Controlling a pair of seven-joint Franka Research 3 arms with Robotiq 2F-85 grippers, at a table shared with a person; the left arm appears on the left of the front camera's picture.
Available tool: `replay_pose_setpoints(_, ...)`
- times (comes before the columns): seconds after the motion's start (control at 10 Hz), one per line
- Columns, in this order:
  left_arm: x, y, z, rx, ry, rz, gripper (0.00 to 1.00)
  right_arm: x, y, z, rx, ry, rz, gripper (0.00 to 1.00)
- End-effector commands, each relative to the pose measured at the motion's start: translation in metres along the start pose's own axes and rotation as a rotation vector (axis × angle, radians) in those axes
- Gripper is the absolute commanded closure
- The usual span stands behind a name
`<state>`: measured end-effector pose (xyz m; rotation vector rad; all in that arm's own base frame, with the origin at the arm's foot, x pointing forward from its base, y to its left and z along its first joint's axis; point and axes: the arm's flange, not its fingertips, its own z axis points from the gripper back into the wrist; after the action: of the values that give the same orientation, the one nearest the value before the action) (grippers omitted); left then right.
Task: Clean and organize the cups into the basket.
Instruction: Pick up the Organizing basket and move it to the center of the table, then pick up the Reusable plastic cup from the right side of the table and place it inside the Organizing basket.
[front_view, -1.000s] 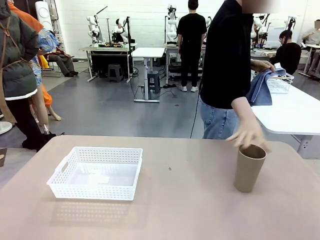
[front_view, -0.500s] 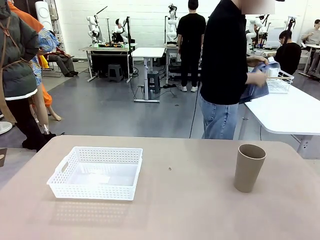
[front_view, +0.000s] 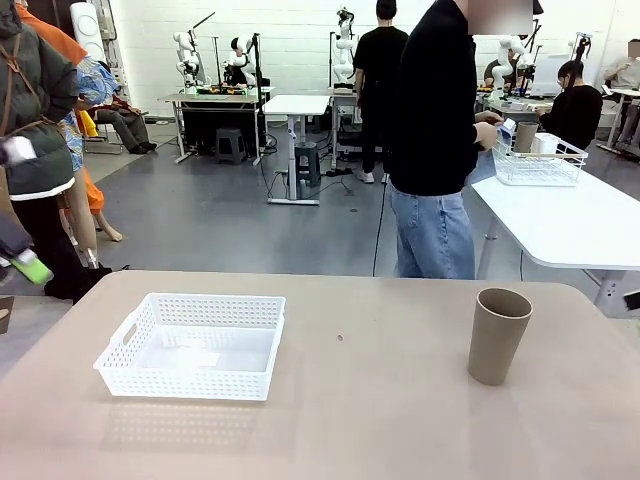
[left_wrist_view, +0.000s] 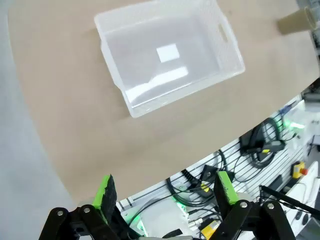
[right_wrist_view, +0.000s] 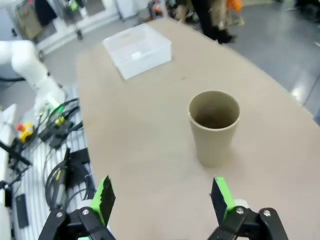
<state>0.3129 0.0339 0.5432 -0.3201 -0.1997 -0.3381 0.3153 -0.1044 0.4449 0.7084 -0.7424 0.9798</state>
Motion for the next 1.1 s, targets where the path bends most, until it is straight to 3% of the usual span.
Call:
replay_pose_setpoints(0.0,0.01,-0.022,-0.04,0.12,0.044,-0.013,0.0,-0.026,0.001,-0.023,0.071,0.027,0.021,0.0)
replay_pose_setpoints(0.3,0.019,-0.039,-0.091,0.226,-0.001,-0.001,0.0,-0.04,-0.006,-0.022,0.131,0.008,-0.017,0.0)
replay_pose_setpoints(0.4,0.02,-0.039,-0.108,0.239,-0.011,-0.003,0.0,-0.024,-0.012,-0.025,0.093,0.024,-0.012,0.0)
replay_pose_setpoints(0.6,0.024,-0.032,-0.135,0.283,-0.038,0.014,0.0,-0.024,-0.012,-0.025,0.093,0.024,-0.012,0.0)
replay_pose_setpoints(1.0,0.028,-0.014,-0.185,0.356,0.025,0.058,0.0,-0.024,-0.012,-0.025,0.093,0.024,-0.012,0.0)
